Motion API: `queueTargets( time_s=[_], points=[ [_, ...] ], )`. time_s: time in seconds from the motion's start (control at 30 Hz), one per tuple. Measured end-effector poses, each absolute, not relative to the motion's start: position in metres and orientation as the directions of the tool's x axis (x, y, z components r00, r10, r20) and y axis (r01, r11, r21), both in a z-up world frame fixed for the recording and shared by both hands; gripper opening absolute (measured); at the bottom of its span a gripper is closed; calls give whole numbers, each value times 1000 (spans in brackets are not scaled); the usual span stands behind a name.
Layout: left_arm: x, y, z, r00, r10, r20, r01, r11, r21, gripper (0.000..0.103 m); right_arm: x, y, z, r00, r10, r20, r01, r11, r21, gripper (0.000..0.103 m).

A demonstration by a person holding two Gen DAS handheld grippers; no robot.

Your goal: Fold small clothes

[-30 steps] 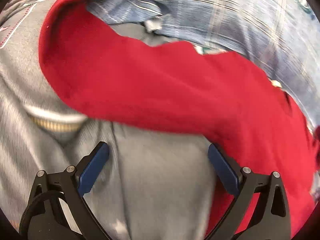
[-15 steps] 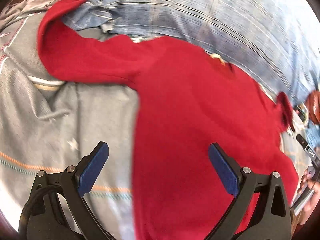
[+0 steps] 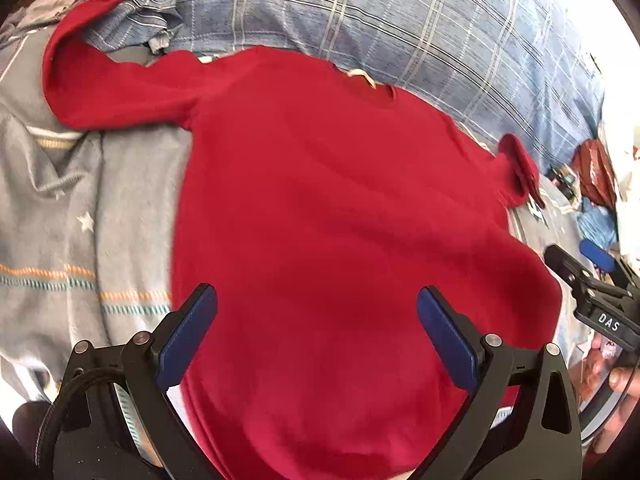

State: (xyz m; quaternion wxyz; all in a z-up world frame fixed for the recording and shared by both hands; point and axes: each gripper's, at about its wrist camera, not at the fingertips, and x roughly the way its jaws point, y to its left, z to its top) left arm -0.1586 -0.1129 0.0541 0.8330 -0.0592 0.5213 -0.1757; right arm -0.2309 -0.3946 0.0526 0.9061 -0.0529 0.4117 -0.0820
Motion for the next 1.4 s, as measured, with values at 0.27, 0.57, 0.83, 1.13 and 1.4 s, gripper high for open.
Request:
queueTargets(
  time_s=[0.27,0.57,0.83,1.13,1.4],
  points=[
    [-168,-120,48,371,-375,-850,252,921,-296,100,-231,-378,52,640,-176,-748,79,983,-164,103],
    [-152,-103,46,397,-311,-864,205,947,-247,100,-223,-365,45,632,-145,-761,57,988,-141,103],
    [-137,-87,47,416,-281,-865,177,958,-226,100,-215,-356,38,630,-116,-768,28,992,-126,103],
    [-126,-82,45,426,-254,-868,156,966,-206,100,-205,-351,35,624,-103,-775,22,993,-114,103],
    [-107,-68,48,448,-213,-868,136,976,-170,100,-185,-340,30,630,-67,-774,16,997,-73,103]
  ],
)
